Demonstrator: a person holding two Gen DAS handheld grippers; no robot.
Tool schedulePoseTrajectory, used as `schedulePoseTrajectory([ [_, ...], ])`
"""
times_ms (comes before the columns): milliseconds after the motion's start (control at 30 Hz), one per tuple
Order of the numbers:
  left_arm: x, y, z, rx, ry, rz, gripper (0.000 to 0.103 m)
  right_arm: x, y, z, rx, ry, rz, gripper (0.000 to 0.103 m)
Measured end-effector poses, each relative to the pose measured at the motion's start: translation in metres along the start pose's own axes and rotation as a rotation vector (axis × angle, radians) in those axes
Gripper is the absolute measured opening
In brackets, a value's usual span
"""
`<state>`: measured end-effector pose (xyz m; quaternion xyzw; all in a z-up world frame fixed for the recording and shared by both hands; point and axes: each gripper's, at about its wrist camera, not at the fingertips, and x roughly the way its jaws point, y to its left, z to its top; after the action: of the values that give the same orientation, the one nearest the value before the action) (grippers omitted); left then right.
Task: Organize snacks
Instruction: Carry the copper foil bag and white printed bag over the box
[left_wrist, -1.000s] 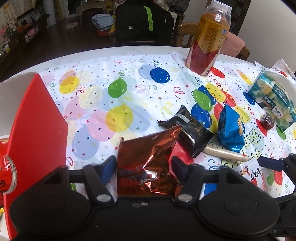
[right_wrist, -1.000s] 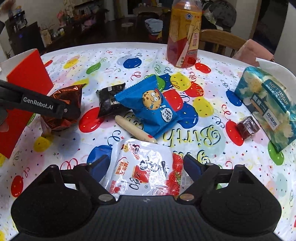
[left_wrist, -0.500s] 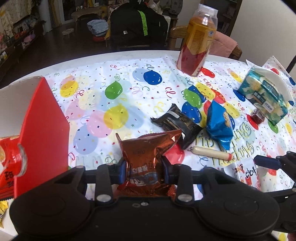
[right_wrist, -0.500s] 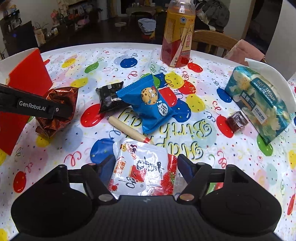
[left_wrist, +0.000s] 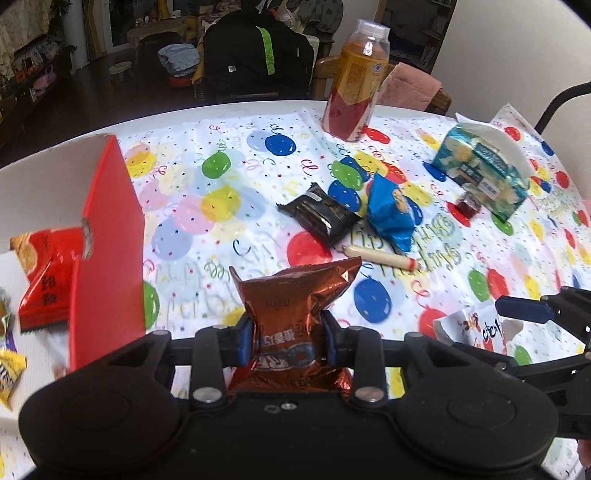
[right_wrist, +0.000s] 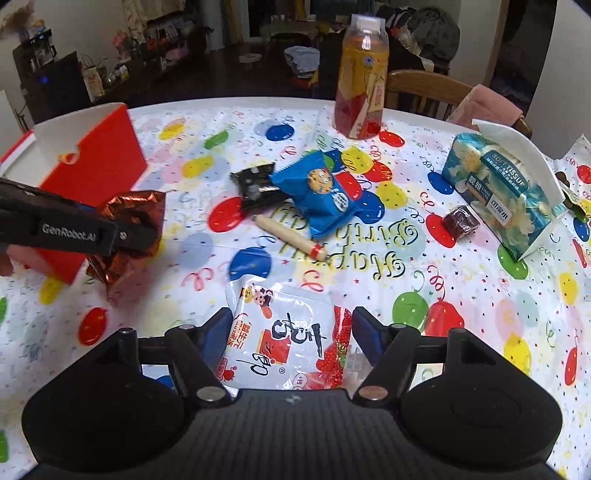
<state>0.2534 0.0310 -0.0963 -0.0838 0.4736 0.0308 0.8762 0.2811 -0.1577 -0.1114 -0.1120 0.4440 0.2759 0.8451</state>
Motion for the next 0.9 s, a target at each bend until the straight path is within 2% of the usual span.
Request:
schedulePoseTrajectory([
  [467,-0.076,0.019,-0.019,-0.003,-0.05,-0.054,0.033,-0.068,0.045,0.012,-0.04,-0.068,0.063,0.07],
  [900,-0.135,0.076,-0.026,-0.032,-0.119,0.0,0.033,-0.098,0.116,0.047,-0.096,-0.135,0.164,0.07],
])
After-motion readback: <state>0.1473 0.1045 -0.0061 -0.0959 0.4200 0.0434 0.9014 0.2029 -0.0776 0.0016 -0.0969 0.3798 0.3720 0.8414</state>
